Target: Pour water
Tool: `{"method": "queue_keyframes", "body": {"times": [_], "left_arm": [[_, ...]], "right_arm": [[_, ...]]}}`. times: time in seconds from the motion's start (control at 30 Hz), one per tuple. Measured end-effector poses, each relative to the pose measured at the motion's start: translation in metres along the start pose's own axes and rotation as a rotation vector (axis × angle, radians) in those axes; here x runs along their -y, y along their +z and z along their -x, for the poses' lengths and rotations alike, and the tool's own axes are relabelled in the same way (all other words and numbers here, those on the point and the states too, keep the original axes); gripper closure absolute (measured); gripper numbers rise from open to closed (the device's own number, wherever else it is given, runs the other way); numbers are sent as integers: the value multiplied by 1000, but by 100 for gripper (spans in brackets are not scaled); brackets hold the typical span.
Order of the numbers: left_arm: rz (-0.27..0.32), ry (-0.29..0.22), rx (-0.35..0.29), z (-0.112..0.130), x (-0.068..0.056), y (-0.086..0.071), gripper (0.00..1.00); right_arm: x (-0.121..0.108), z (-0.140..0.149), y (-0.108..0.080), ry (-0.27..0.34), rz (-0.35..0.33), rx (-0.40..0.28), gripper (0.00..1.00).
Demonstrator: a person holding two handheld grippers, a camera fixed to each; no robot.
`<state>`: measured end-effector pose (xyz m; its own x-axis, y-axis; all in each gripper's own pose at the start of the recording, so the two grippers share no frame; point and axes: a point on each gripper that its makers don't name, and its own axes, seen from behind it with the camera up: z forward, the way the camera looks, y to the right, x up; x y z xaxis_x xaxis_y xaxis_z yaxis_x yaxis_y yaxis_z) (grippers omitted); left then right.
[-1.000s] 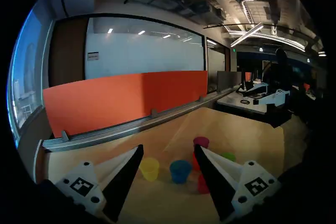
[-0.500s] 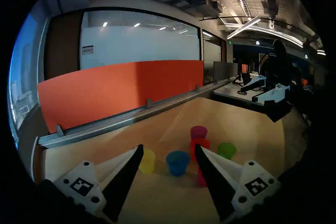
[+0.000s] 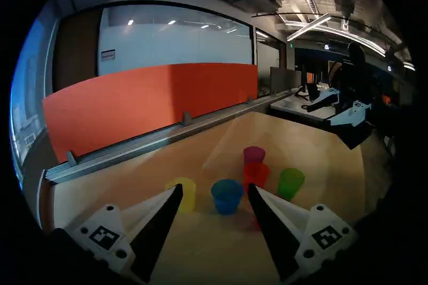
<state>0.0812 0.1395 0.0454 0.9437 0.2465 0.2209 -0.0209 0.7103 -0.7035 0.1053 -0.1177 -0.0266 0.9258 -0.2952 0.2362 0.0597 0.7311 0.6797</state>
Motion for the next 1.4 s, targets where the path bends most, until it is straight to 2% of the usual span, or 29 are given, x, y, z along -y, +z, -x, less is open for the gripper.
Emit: {"method": "queue_keyframes", "body": {"times": [0.8, 1.4], "left_arm": [[43, 12, 85, 42, -7, 28, 10], [88, 25, 148, 71, -7, 63, 10]], "right_arm": [[0, 37, 16, 2, -6, 64, 1], [3, 49, 34, -8, -16, 91, 1]]}}
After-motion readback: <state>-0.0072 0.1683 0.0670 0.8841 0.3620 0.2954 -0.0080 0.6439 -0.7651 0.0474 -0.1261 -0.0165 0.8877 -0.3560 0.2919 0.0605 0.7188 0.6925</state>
